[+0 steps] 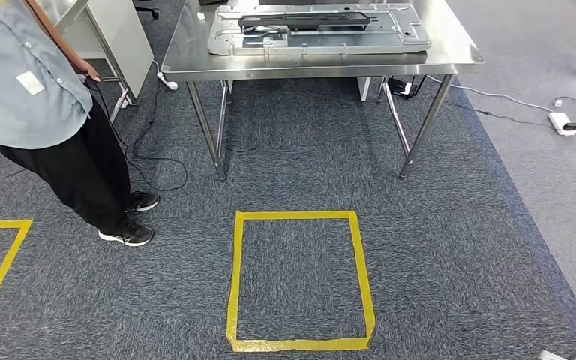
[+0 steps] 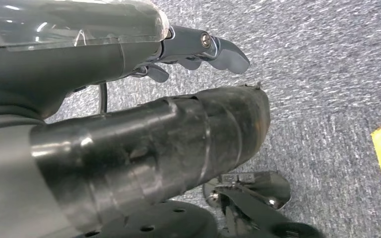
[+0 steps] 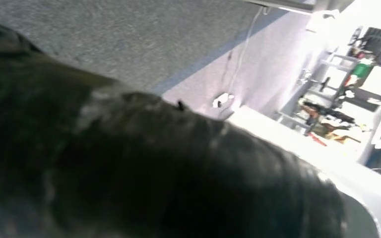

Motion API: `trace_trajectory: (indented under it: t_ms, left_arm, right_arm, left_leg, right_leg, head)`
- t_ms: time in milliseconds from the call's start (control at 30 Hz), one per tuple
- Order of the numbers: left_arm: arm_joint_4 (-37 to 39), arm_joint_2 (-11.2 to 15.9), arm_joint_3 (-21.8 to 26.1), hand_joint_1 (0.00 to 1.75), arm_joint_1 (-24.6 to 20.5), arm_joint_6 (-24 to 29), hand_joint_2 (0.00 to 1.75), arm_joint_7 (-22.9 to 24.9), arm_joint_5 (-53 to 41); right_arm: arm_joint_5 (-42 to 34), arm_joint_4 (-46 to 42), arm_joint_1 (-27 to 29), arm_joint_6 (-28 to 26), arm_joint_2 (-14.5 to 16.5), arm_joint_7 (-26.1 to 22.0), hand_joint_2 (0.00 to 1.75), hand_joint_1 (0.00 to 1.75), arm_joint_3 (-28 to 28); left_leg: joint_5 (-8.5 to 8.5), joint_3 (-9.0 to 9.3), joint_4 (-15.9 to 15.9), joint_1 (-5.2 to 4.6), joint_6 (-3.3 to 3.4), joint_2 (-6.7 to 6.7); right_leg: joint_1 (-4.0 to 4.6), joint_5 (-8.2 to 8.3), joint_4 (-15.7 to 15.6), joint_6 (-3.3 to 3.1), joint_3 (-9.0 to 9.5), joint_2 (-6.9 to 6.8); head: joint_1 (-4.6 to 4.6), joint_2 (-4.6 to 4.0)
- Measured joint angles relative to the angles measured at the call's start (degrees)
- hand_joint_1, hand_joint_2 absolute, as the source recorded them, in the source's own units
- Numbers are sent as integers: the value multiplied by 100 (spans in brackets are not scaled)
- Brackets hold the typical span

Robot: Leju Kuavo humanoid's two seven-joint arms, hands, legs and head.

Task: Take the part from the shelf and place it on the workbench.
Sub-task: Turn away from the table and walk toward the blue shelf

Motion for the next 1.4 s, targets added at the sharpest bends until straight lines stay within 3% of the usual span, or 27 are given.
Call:
trace_trajectory:
  t_ms: [67,167,233,333,367,400,433,500,567,667,733,767,833,867,900,933,967,1033,1100,1200,1267,1333,1367,1400]
  left_arm:
    - [0,-2,18,0,-3,-2,0,4,-9]
    - [0,-14,70,0,0,-5,0,21,-40]
    - [0,-27,101,0,0,-7,0,38,-70]
    - [0,-44,135,0,-3,-19,0,72,-105]
    - [0,-47,149,0,2,-22,0,82,-111]
    - [0,-48,161,0,5,-24,0,86,-116]
    - [0,-52,174,0,6,-28,0,91,-122]
    - [0,-67,203,0,1,-35,0,96,-145]
    - [0,-80,234,0,-8,-37,0,101,-174]
    - [0,-83,262,0,-21,-39,0,113,-204]
    - [0,-83,274,0,-27,-39,0,118,-222]
    - [0,-83,280,0,-29,-39,0,120,-231]
    - [0,-83,298,0,-26,-39,0,124,-245]
    - [0,-83,310,0,-22,-39,0,124,-255]
    - [0,-83,323,0,-17,-39,0,124,-267]
    - [0,-83,336,0,-15,-39,0,123,-278]
    - [0,-83,348,0,-14,-39,0,121,-287]
    - [0,-74,372,0,-15,-39,0,116,-297]
    - [0,-63,387,0,-20,-39,0,109,-305]
    - [-1,-67,392,0,-40,-42,0,98,-327]
    - [-1,-75,394,0,-38,-45,0,92,-337]
    - [-1,-75,396,0,-25,-46,0,87,-342]
    - [0,-74,397,0,-18,-46,0,87,-346]
    - [0,-73,397,0,-13,-48,0,86,-348]
  right_arm:
    - [-44,219,-146,259,47,49,0,0,-285]
    - [-123,738,-442,682,117,98,0,0,-957]
    - [-119,1214,-660,928,142,86,0,0,-1537]
    - [46,2133,-997,1006,123,81,0,0,-2466]
    - [117,2495,-1104,971,98,81,0,0,-2760]
    - [182,2857,-1198,915,66,79,0,0,-3020]
    - [256,3242,-1289,832,26,84,0,0,-3267]
    - [425,4053,-1469,577,-73,137,0,0,-3730]
    - [556,4863,-1647,276,-181,268,0,0,-4082]
    - [611,6012,-1870,-58,-326,578,0,0,-4520]
    - [642,6608,-1951,-217,-381,790,0,0,-4773]
    - [684,6865,-1983,-289,-396,909,0,0,-4857]
    - [820,7345,-2044,-416,-418,1226,0,0,-4954]
    - [896,7552,-2070,-458,-421,1404,0,0,-4975]
    - [966,7749,-2090,-484,-424,1565,0,0,-4993]
    - [1031,7928,-2106,-492,-425,1693,0,0,-5004]
    - [1093,8088,-2119,-483,-423,1787,0,0,-5011]
    - [1216,8352,-2151,-439,-412,1903,0,0,-5016]
    - [1320,8535,-2183,-372,-400,1953,0,0,-5015]
    - [1490,8729,-2196,-269,-402,2006,0,0,-5015]
    - [1561,8813,-2203,-236,-408,2027,0,0,-5012]
    - [1618,8876,-2219,-182,-412,2032,0,0,-4997]
    - [1659,8903,-2226,-145,-414,2032,0,0,-4979]
    - [1706,8926,-2227,-110,-415,2032,0,0,-4955]
  left_leg:
    - [152,284,-584,-15,44,-55]
    - [166,305,-700,-18,110,-44]
    - [217,312,-759,6,191,-8]
    - [247,284,-778,3,254,46]
    - [247,274,-769,-1,255,66]
    - [243,268,-758,-2,253,85]
    - [234,267,-744,-1,250,102]
    - [199,273,-703,-6,222,137]
    - [157,275,-653,-28,162,181]
    - [138,289,-647,-40,68,255]
    - [1,240,-505,-19,6,217]
    - [-161,139,-275,-10,-21,170]
    - [-573,-212,492,-3,-52,82]
    - [-695,-368,834,-2,-55,66]
    - [-703,-440,998,-2,-49,56]
    - [-593,-397,925,-4,-32,45]
    - [-395,-246,626,-7,-3,15]
    - [-41,145,-188,-14,79,-175]
    - [60,327,-604,-30,127,-320]
    - [111,366,-707,-22,181,-204]
    - [184,398,-801,13,246,-79]
    - [206,388,-818,5,278,51]
    - [203,376,-811,-1,279,122]
    - [197,368,-800,-5,276,194]
  right_leg:
    - [13,7,26,60,-29,35]
    - [13,28,35,169,-66,66]
    - [2,-109,210,224,-138,56]
    - [-15,-638,1219,277,-617,33]
    - [-18,-722,1508,292,-759,28]
    - [-24,-687,1593,303,-802,20]
    - [-34,-543,1448,308,-731,5]
    - [-53,-179,713,303,-363,-80]
    - [-33,-11,175,259,-123,-135]
    - [1,4,106,164,-126,-58]
    - [-14,33,83,88,-130,-10]
    - [-22,51,72,53,-136,14]
    - [-15,73,74,7,-175,82]
    - [-5,80,79,-4,-192,124]
    - [5,85,87,-10,-203,173]
    - [14,87,96,-12,-206,225]
    - [23,88,105,-12,-205,283]
    - [37,93,124,2,-207,389]
    - [29,113,133,53,-235,482]
    - [25,140,122,170,-262,569]
    - [47,-54,386,215,-388,378]
    - [30,-440,1063,245,-705,122]
    - [17,-584,1413,265,-868,62]
    - [3,-628,1617,282,-958,29]
  head:
    - [1,0]
    - [1,0]
    - [4,0]
    - [8,0]
    - [8,0]
    - [7,0]
    - [7,0]
    - [7,0]
    - [3,0]
    - [1,0]
    - [1,0]
    - [0,0]
    - [-2,0]
    - [-1,0]
    - [-1,0]
    - [-1,0]
    - [-2,0]
    - [0,0]
    - [0,0]
    - [2,0]
    - [17,0]
    - [30,0]
    - [29,0]
    - [29,0]
